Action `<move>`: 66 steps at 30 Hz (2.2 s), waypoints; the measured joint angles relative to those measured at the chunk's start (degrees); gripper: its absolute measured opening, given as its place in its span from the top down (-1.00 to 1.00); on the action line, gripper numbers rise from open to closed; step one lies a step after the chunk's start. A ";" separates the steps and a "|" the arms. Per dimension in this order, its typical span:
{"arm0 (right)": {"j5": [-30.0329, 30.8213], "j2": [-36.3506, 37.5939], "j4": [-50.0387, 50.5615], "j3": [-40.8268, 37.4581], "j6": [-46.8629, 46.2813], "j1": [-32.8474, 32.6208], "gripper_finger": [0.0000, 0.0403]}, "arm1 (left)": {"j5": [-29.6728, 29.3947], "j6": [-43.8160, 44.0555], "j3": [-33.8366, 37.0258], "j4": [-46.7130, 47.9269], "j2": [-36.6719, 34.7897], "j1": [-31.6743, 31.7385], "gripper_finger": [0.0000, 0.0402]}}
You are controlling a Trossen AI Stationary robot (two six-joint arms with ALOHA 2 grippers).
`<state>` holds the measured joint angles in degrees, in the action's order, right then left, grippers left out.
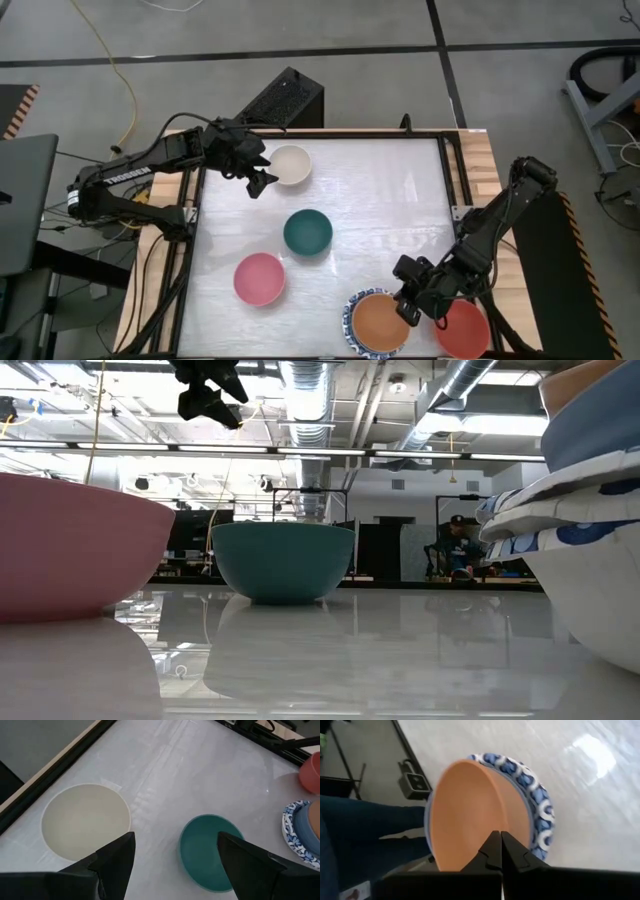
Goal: Nest bowls inside each other
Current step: Stack the light orange bowl onto the blue bowl, then stack the white bowl onto the light orange bowl
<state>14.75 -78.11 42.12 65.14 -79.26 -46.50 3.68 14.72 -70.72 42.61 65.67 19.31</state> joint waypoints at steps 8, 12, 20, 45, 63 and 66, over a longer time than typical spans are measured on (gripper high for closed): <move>-2.00 -2.91 -0.73 0.07 0.19 0.56 0.97 | -0.60 0.00 0.00 -0.02 0.00 0.02 -0.34; -5.11 -5.18 -1.17 0.02 0.20 1.31 0.97 | -0.68 0.02 -0.02 -0.02 0.00 0.02 -0.34; -3.78 -4.43 -2.07 0.02 0.21 1.31 0.97 | -0.68 0.57 -0.02 -0.02 0.00 0.02 -0.34; -1.41 -3.69 1.20 0.02 9.24 6.57 0.95 | -0.65 0.14 -0.02 -0.02 0.03 0.02 -0.34; 0.78 -3.69 7.59 0.02 8.85 12.56 0.49 | -4.30 -20.64 2.76 -2.07 14.55 1.07 -0.34; 0.82 -3.69 7.55 0.02 8.83 12.61 0.44 | -4.60 -26.15 2.80 -3.95 18.68 1.74 -0.34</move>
<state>15.57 -81.80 49.67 65.17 -70.43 -33.89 -0.92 -11.43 -67.92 38.66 84.35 21.05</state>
